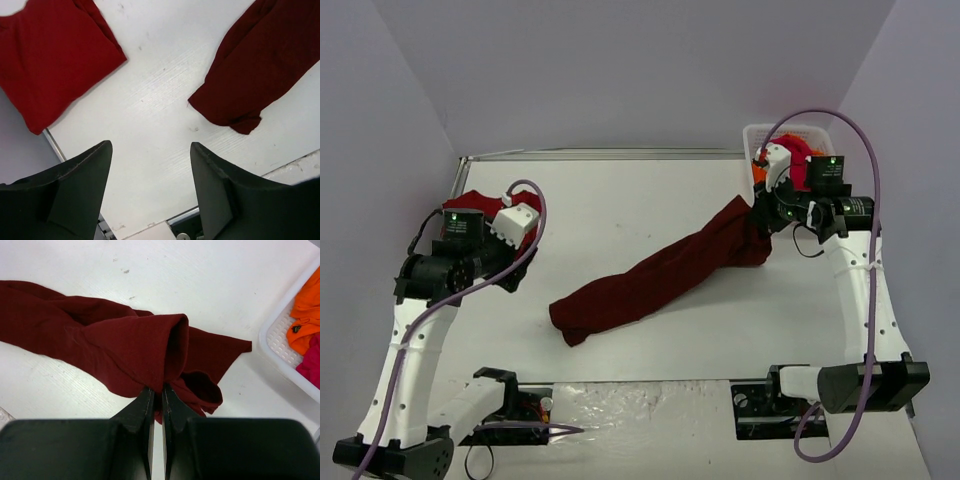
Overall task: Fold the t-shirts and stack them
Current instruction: Flatten out the tshirt
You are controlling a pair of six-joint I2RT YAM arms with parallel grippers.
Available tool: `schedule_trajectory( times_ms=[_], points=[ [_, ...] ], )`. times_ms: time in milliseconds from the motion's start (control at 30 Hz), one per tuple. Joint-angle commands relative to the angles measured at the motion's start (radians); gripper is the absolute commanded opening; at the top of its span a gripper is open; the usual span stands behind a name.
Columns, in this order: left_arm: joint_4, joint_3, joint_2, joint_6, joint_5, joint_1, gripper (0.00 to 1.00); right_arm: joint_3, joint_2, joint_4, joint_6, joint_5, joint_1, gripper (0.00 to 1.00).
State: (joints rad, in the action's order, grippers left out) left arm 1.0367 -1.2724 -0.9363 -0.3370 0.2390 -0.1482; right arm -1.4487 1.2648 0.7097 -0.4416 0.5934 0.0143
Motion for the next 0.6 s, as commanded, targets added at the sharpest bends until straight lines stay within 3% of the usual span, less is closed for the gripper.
schedule_trajectory(
  times_ms=[0, 133, 333, 567],
  points=[
    [-0.003, 0.013, -0.013, -0.033, 0.006, 0.004, 0.63, 0.008, 0.021, -0.047, 0.011, 0.028, -0.002, 0.00],
    [-0.039, 0.076, -0.045, -0.039, 0.045, 0.004, 0.64, 0.028, 0.053, -0.068, 0.012, 0.022, -0.002, 0.00],
    [-0.024, 0.102, -0.150, -0.092, 0.301, -0.002, 0.54, 0.047, 0.103, -0.085, 0.003, -0.010, -0.002, 0.00],
    [-0.007, 0.067, -0.444, -0.128, 0.465, -0.001, 0.44, 0.044, 0.148, -0.102, 0.010, -0.004, -0.001, 0.00]
  ],
)
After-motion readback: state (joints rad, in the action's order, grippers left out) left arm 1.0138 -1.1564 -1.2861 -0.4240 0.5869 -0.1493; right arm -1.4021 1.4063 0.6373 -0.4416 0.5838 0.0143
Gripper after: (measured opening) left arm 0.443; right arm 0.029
